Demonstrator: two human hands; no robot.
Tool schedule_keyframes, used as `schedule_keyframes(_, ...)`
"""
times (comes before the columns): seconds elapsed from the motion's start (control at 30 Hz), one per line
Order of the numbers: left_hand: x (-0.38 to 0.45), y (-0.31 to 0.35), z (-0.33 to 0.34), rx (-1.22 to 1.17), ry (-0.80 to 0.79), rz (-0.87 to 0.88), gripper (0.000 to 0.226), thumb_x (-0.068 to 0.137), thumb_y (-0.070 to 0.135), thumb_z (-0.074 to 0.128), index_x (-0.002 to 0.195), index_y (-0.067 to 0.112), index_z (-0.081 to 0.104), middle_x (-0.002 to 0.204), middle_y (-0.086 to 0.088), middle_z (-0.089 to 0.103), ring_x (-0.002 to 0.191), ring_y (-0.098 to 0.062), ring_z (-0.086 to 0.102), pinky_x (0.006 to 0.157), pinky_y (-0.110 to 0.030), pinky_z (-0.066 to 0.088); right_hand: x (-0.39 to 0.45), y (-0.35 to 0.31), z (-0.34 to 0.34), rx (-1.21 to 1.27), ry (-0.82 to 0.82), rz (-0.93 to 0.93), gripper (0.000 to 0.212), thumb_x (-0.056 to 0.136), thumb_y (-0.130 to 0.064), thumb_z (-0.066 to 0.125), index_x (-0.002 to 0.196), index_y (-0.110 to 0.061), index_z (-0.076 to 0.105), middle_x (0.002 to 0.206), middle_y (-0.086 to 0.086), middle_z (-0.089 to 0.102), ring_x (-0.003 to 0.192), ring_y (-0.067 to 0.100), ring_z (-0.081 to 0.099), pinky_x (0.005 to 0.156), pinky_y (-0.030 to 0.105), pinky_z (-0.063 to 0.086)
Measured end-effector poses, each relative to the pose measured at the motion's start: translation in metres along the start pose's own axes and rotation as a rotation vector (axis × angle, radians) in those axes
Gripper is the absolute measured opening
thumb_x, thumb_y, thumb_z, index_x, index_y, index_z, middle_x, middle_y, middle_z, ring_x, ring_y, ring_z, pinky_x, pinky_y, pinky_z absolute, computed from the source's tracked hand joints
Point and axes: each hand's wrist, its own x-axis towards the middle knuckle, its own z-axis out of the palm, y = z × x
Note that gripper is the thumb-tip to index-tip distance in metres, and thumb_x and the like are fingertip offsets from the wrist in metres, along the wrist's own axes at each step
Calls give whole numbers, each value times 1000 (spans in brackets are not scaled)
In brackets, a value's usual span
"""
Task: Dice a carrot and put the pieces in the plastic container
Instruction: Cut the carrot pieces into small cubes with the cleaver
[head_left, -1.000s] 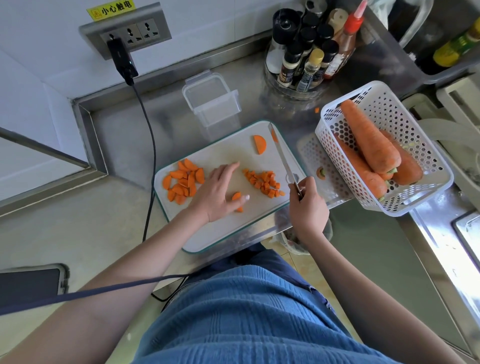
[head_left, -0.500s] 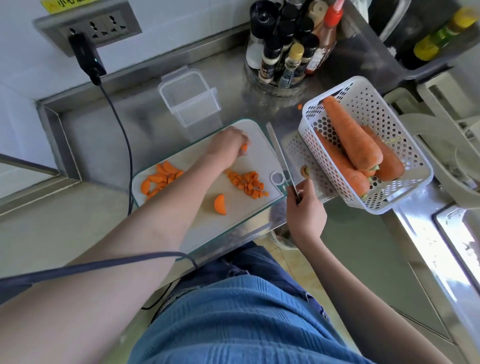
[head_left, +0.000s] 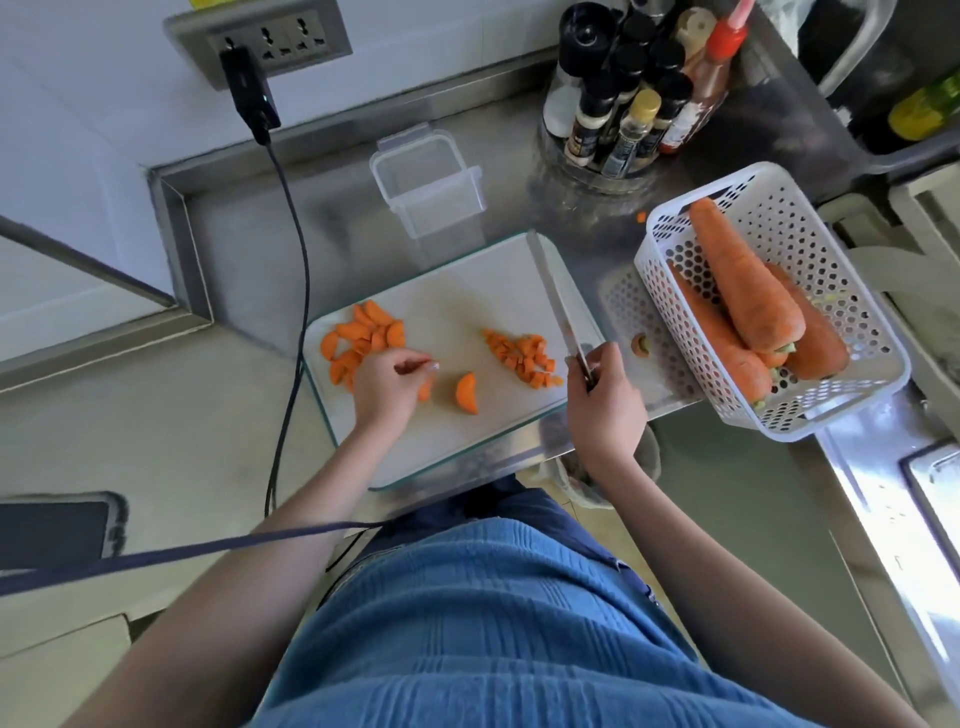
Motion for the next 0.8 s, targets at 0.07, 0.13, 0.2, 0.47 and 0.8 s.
schedule_keyframes(0.07, -10, -8, 0, -24, -12, -50, 14, 80, 15, 73, 91, 5, 74, 89, -4, 71, 77, -9, 61, 67, -13, 42, -1, -4, 3, 1, -21, -22, 21, 97, -37, 47, 93, -18, 40, 78, 4, 64, 69, 32, 58, 59, 36, 43)
schedule_keyframes(0.13, -16, -11, 2, -109, -48, -97, 16, 81, 10, 72, 95, 1, 71, 88, -7, 69, 71, -8, 62, 63, -15, 50, -3, -7, 5, -6, -36, -46, 20, 98, -36, 48, 92, -19, 39, 79, 4, 64, 69, 32, 58, 59, 37, 44)
schedule_keyframes(0.2, -20, -11, 3, -138, -50, -68, 16, 81, 11, 72, 95, 2, 70, 86, -6, 69, 71, -14, 65, 68, -30, 57, -6, -9, 7, -12, -40, -70, 19, 98, -35, 48, 91, -21, 36, 78, 2, 62, 67, 31, 57, 59, 38, 47)
schedule_keyframes(0.47, -31, -8, -11, 403, -52, 461, 50, 82, 9, 61, 132, 10, 53, 113, -11, 66, 103, -26, 61, 80, -37, 53, -12, -7, 6, 6, -19, -60, 19, 98, -33, 49, 93, -18, 39, 75, 5, 62, 64, 32, 58, 59, 42, 51)
schedule_keyframes(0.8, -16, 10, 15, 544, -388, 559, 68, 76, 22, 76, 135, 5, 46, 132, -12, 52, 125, -27, 40, 103, -27, 26, -16, 1, -1, -3, 13, -34, 22, 97, -36, 48, 92, -16, 40, 74, 3, 62, 62, 29, 57, 58, 37, 48)
